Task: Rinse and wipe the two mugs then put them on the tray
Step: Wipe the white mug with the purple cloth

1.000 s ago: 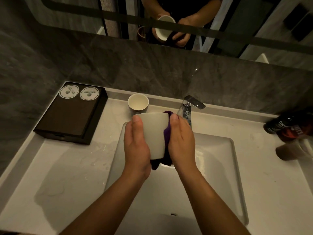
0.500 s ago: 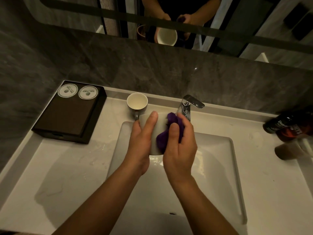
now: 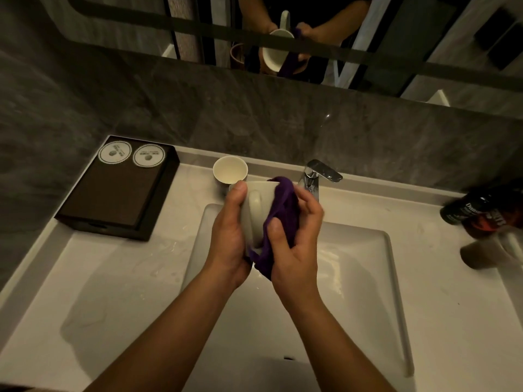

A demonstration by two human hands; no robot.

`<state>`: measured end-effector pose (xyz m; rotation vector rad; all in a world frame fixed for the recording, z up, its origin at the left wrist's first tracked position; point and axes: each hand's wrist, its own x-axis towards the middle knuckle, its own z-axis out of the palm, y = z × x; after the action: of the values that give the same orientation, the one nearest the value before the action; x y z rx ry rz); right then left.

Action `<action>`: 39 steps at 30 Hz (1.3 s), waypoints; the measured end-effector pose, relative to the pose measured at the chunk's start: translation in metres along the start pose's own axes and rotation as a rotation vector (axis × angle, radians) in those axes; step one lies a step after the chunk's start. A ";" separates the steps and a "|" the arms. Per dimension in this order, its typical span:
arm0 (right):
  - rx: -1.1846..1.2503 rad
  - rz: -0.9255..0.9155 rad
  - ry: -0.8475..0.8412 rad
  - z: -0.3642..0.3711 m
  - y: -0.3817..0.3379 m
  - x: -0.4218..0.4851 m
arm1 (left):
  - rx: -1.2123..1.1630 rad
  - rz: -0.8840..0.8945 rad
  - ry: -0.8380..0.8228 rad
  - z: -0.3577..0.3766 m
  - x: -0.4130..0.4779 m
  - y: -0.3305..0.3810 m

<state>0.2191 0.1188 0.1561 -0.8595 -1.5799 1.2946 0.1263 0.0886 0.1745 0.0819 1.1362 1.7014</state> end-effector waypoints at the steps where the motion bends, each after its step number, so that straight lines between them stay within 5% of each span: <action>1: 0.059 0.018 -0.011 -0.001 -0.003 -0.001 | 0.002 0.019 0.015 -0.001 0.002 0.000; 6: -0.012 0.022 -0.098 -0.005 -0.007 0.006 | -0.015 0.030 0.065 -0.004 0.005 0.003; 11: -0.074 0.035 0.020 0.000 -0.013 0.011 | -0.033 -0.078 -0.031 -0.005 0.002 0.012; 20: -0.322 -0.132 0.041 0.003 -0.001 0.015 | 0.051 0.016 -0.118 -0.008 0.000 0.022; 27: -0.173 0.122 0.073 -0.001 0.000 0.033 | 0.174 0.120 -0.026 -0.013 0.006 0.012; 31: -0.340 -0.040 0.094 -0.007 0.001 0.028 | 0.408 0.168 0.092 -0.012 0.011 0.018; 35: -0.439 -0.249 0.065 -0.008 0.012 0.020 | 0.355 0.103 0.174 -0.004 0.010 0.024; 39: -0.297 0.004 0.050 -0.004 0.001 0.031 | 0.444 0.260 0.138 0.001 0.005 0.018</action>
<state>0.2119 0.1487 0.1616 -1.0690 -1.7575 1.0473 0.1119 0.0931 0.1857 0.4093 1.6510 1.6666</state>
